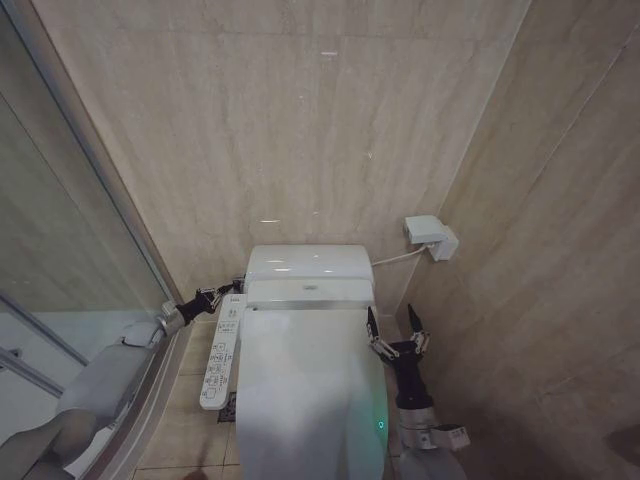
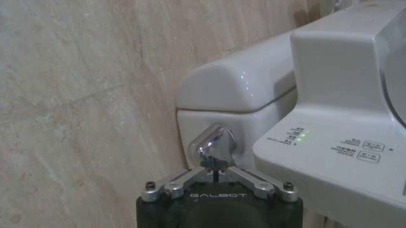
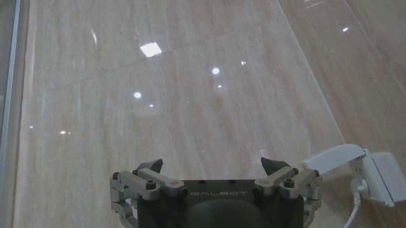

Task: Open the toilet lid, clean the toilet bowl with a toilet brush, close the toilet lid, and flush.

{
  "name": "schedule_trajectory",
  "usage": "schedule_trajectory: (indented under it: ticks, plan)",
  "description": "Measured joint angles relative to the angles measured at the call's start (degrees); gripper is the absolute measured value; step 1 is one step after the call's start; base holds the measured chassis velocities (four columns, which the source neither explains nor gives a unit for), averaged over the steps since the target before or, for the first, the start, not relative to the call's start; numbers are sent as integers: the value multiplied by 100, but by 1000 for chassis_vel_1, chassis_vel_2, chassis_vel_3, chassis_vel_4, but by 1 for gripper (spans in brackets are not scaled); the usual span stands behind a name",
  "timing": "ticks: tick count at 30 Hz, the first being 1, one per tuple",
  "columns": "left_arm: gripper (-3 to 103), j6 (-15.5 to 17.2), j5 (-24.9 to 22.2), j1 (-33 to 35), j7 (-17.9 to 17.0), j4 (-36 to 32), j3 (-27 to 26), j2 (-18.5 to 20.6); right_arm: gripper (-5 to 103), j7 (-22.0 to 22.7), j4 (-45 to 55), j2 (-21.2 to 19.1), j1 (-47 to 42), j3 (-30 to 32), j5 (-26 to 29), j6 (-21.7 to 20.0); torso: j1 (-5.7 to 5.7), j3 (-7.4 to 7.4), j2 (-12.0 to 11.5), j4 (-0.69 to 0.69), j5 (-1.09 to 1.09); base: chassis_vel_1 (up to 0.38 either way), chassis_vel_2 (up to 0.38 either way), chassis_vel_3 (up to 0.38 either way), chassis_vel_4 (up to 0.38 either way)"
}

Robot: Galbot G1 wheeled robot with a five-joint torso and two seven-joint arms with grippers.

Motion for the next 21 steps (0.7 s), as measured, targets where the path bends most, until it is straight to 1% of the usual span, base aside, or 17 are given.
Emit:
schedule_trajectory:
  ticks: [14, 21]
  plan:
    - [0, 0, 57, -17, 80, 70, 33, -44, 100, 5, -16, -1, 10, 12, 1, 7, 1, 1, 0, -1, -3, 0, 0, 0, 0]
    - [0, 2, 113, 20, 84, 103, 37, -65, 100, 8, -1, -8, -2, 20, 1, 9, 1, 2, -1, -4, -5, 0, 0, 0, 0]
